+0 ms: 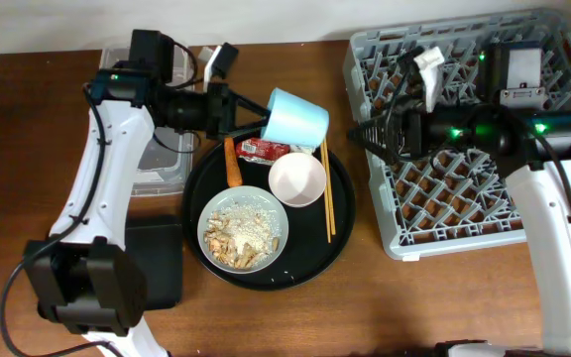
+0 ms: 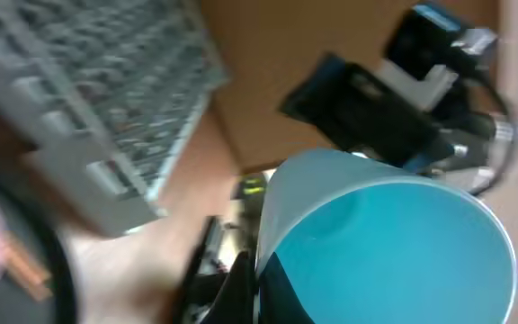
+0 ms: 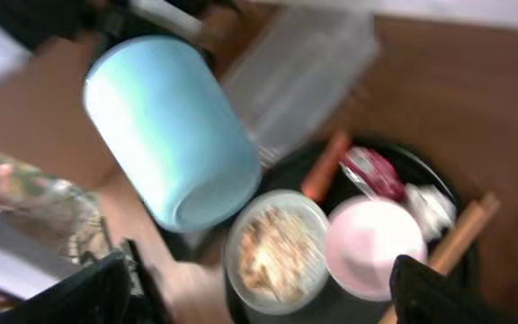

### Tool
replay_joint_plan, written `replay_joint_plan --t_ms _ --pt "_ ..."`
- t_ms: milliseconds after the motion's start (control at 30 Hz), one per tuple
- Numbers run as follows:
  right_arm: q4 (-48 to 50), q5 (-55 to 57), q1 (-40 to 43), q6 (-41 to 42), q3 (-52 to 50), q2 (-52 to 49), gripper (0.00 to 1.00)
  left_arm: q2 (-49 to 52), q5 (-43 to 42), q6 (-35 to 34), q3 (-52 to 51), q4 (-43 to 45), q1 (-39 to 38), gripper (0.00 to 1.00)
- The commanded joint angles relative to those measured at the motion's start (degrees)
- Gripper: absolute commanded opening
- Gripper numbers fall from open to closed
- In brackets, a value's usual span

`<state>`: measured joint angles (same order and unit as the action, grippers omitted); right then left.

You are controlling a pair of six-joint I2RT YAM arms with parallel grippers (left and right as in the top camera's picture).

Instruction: Sort waste into correct bins and load items into the dishwasher rack

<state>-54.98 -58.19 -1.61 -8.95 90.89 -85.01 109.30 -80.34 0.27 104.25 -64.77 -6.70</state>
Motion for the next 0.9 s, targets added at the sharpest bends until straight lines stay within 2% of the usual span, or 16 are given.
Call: replay_joint_plan --t_ms 0,100,200,300,433,467,567,667,700,733,767,800,867 --pt "4.13 -10.21 -0.37 -1.09 0.83 0.9 0.9 -0.44 -9.86 0.59 0.79 -0.48 -1.57 0.0" --pt "7.56 -12.15 -1.84 -1.07 0.83 0.85 0.89 -0.44 -9.86 0.57 0.79 -0.44 -3.8 0.0" --pt "9.46 -11.63 -7.04 -1.11 0.83 0.61 0.86 -0.44 -9.84 0.59 0.79 -0.39 -4.61 0.0" --pt "9.22 -8.57 -10.49 -1.11 0.83 0.55 0.84 -0.44 -9.84 0.59 0.79 -0.37 -4.61 0.0" --pt "7.23 -6.95 -10.8 -1.11 0.83 0.52 0.83 -0.44 -9.84 0.59 0.79 2.29 -4.61 0.0" --pt "7.45 -6.91 -10.8 -1.11 0.81 0.52 0.79 -0.44 -9.84 0.59 0.79 2.38 -4.63 0.0" --pt "6.23 -5.01 -10.8 -1.11 0.81 0.52 0.76 -0.44 -9.84 0.59 0.79 2.4 -4.66 0.0" --pt "5.84 -2.84 -10.8 -1.09 0.85 0.63 0.68 -0.44 -9.84 0.59 0.79 2.4 -4.66 0.0" --pt "5.84 -2.82 -10.75 -1.09 0.85 0.66 0.65 -0.44 -9.84 0.59 0.79 2.4 -4.66 0.03" --pt "5.84 -2.8 -10.75 -1.09 0.85 0.74 0.62 -0.44 -9.81 0.59 0.79 2.4 -4.66 0.18" --pt "5.9 -2.58 -10.62 -1.09 0.85 0.98 0.57 -0.44 -9.68 0.59 0.79 2.49 -4.66 0.41" --pt "5.86 -2.54 -10.03 -1.05 0.85 1.22 0.51 -0.44 -9.7 0.59 0.79 2.86 -4.66 0.43" --pt "5.64 -0.94 -7.08 2.36 0.85 2.25 0.51 -0.44 -9.7 0.59 0.79 3.87 -4.66 0.5"
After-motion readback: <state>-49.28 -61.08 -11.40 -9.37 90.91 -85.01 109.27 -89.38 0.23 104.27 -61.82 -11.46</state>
